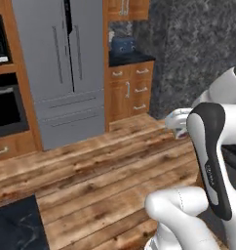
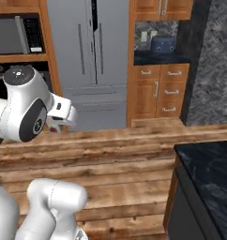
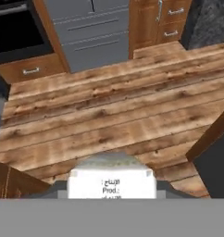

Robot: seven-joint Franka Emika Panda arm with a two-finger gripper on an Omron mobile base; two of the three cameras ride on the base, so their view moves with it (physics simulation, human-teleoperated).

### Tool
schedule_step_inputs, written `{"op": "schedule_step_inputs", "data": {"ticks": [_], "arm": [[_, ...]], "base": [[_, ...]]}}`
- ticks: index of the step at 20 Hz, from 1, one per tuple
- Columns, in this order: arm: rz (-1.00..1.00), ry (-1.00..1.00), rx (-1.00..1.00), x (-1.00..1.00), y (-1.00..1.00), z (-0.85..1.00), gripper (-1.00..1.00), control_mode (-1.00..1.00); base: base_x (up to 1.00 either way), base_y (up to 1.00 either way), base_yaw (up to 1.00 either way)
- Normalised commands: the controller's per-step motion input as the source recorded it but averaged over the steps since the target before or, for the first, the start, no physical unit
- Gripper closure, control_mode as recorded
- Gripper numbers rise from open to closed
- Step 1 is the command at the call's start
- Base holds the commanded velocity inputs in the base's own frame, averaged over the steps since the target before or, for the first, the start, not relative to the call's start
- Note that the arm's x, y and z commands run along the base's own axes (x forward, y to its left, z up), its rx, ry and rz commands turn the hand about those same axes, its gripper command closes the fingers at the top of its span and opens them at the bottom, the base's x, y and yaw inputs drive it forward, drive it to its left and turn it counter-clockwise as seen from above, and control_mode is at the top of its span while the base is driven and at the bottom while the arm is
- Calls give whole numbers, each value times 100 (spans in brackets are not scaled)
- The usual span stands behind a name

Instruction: Move the drinks to the dining counter.

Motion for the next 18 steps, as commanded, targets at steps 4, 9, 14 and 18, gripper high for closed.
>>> {"op": "schedule_step_inputs", "data": {"ticks": [4, 9, 14, 18], "arm": [[0, 0, 0, 0, 0, 0, 100, 100], [0, 0, 0, 0, 0, 0, 100, 100], [0, 0, 0, 0, 0, 0, 100, 100], [0, 0, 0, 0, 0, 0, 100, 100]], "base": [[0, 0, -100], [0, 0, -100], [0, 0, -100], [43, 41, -87]]}}
